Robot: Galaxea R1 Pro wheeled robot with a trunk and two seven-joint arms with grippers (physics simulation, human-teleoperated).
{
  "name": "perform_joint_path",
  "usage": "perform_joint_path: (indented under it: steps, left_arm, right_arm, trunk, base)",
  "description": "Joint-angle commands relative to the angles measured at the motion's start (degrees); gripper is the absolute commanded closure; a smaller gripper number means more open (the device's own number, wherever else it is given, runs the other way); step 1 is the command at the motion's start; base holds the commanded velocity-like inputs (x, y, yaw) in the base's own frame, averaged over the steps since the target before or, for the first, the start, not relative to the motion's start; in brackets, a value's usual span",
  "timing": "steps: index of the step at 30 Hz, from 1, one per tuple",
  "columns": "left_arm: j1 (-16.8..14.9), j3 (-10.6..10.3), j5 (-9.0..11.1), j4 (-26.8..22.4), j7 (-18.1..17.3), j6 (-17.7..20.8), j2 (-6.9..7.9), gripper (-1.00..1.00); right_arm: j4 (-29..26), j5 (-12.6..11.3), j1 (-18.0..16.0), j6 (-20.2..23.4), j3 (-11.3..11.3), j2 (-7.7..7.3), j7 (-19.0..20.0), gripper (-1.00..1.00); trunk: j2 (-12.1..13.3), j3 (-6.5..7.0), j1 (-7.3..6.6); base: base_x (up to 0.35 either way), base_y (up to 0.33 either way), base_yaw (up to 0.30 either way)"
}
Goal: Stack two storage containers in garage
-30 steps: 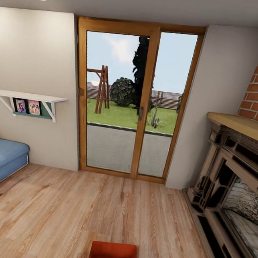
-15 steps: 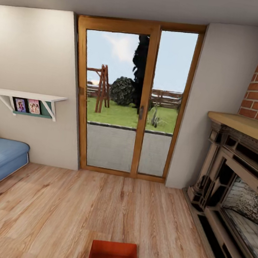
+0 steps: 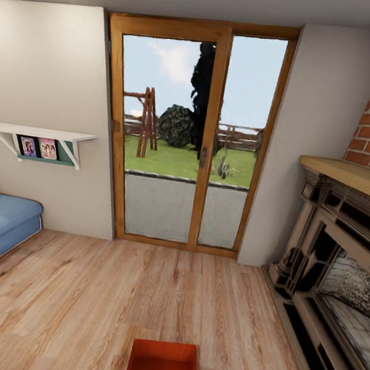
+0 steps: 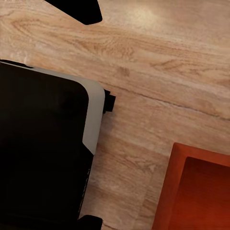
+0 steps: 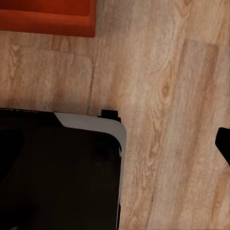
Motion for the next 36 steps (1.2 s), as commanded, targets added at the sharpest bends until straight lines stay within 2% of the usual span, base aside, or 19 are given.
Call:
perform_joint_path:
  steps: [1,11,36]
  left_arm:
    - [-0.01,-0.56,0.24,-0.06,0.09,-0.24,-0.02,-1.00]
    - [-0.01,-0.71,0.13,-0.24,0.08,-0.59,-0.03,-1.00]
    - [-0.01,-0.76,0.11,-0.25,0.08,-0.60,-0.06,-1.00]
  right_arm:
    - [0.14,0.51,-0.05,-0.41,-0.25,-0.02,0.05,-1.00]
    - [0.23,0.27,-0.05,-0.74,-0.56,0.66,0.04,-1.00]
    - [0.20,0.44,-0.03,-0.93,-0.41,0.29,0.04,-1.00]
  trunk:
    - [-0.05,-0.12,0.02]
    - [-0.05,-1.02,0.02]
    - [-0.05,-3.29,0.02]
  base:
    - [0.000,0.000,0.000]
    - [0.000,0.000,0.000]
    - [0.000,0.000,0.000]
